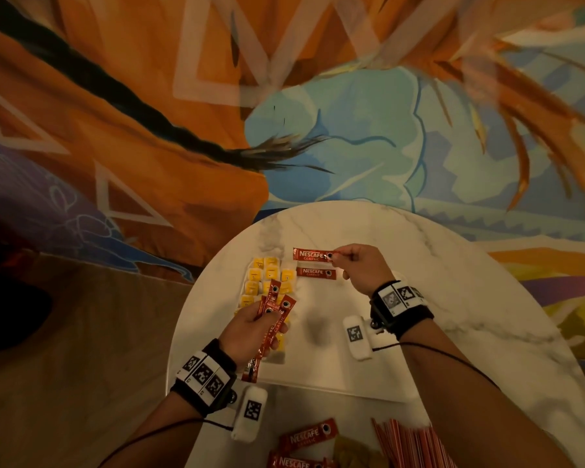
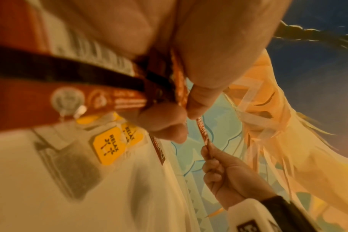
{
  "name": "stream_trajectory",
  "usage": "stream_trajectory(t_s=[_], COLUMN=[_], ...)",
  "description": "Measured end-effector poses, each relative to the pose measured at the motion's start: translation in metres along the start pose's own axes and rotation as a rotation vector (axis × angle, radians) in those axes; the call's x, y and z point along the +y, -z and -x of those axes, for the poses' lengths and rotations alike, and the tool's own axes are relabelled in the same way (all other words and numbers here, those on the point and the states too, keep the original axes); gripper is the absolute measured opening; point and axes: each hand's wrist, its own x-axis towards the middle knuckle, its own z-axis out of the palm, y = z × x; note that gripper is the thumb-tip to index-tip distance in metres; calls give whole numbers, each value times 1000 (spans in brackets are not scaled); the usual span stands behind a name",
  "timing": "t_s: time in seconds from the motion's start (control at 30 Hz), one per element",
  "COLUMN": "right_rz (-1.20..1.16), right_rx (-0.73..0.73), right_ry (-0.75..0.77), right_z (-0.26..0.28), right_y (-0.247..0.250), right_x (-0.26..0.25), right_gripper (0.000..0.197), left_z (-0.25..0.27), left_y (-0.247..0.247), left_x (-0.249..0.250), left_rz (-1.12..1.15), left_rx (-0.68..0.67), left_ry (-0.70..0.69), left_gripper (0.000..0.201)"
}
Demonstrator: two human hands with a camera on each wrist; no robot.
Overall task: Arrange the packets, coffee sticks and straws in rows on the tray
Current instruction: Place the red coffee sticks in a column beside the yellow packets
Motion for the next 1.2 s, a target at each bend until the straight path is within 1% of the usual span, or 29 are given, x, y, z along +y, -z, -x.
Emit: stream_trajectory(t_s=[0.17,0.27,0.33,0.6,0.7,0.8,0.93,1.03,1.13,1.2], right_rz=[177,273,298,442,459,468,545,547,517,447], right_rx=[-6,-32,-48,-15,5,10,15,26,72,45], right_ry=[-173,-230,-255,-277,-303,-312,-294,-277,-220,-143], right_z=[-15,-16,-16,-27,-29,-32,-30,-23,-13,-2], right_y=[-6,-13,-19,-31,-32,-33,-34,-33,-30,-30], right_x=[40,55,60,56,55,58,58,55,48,37], right_gripper=[16,13,15,21,21,21,26,29,33,29], left_z=[3,3,1,0,0,0,1,1,0,-1], left_y=[1,2,3,3,4,4,3,3,4,5], left_x=[2,0,-3,-7,-8,-9,-9,-9,-11,-12], left_rz=[21,28,22,12,13,12,9,11,-1,2], left_rx=[20,22,19,16,17,12,7,22,43,36], left_ry=[6,12,11,9,9,6,0,-3,-9,-18], left_gripper=[20,19,19,19,19,19,19,18,17,16])
